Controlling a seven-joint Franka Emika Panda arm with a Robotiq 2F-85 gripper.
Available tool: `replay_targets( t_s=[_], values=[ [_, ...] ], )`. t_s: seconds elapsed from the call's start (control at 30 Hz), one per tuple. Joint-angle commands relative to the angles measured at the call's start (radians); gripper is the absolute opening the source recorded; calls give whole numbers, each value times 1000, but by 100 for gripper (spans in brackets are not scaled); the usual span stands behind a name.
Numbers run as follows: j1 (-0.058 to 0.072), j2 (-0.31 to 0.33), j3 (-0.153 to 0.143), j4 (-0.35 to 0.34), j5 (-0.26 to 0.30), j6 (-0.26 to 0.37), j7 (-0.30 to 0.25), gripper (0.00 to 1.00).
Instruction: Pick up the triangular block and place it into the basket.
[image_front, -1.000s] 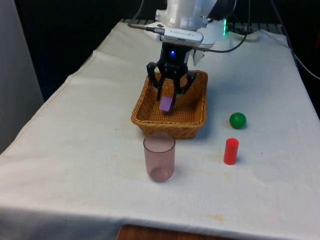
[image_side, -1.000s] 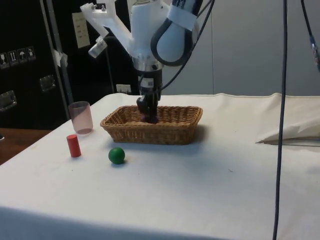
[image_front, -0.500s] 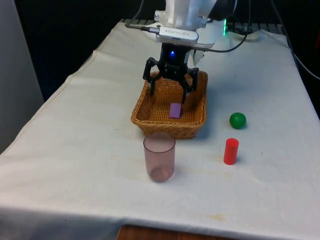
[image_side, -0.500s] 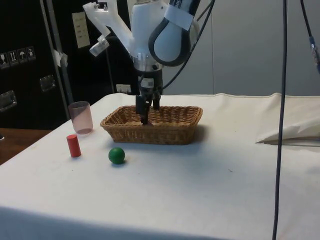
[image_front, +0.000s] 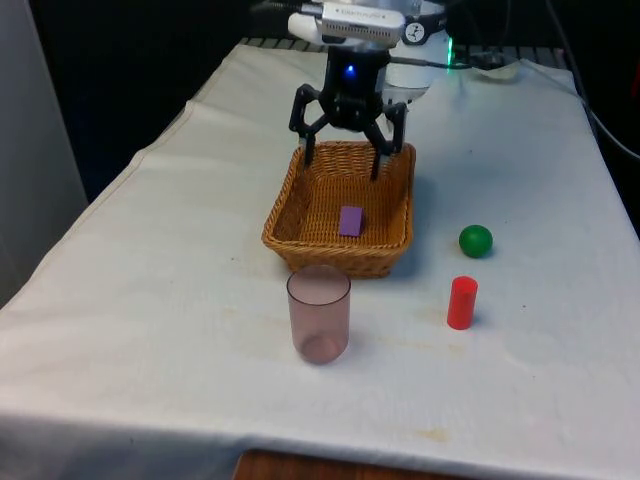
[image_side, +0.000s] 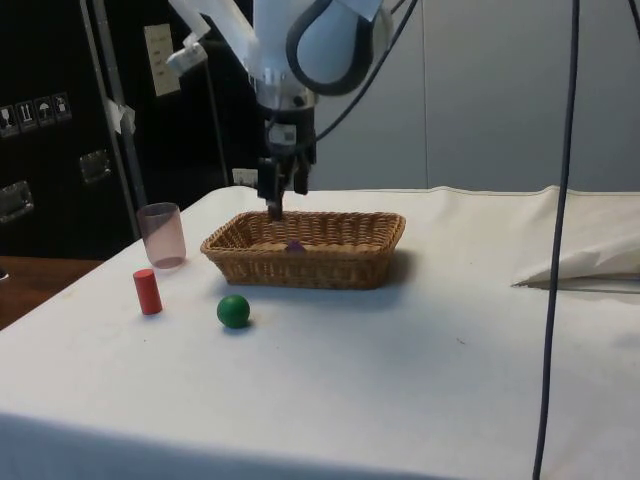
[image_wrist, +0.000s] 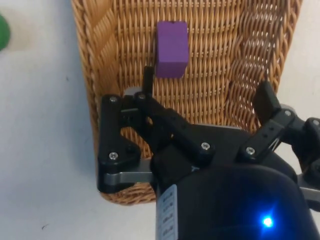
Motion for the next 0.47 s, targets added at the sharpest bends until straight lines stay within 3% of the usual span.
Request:
replay_targets(
  t_s=[0.0,0.07,0.1,0.37,0.4,0.43],
  values=[
    [6,-9,-6,5,-10,-17,9,100],
    [0,-7,0,2,-1,-7,0,100],
    [7,-23,-6,8,-11,-31,9,100],
    [12,-83,-4,28,-14,-103,10,100],
    [8,-78,0,24,-3,-90,0,100],
    [13,-90,-4,31,-14,-111,10,100]
  ],
)
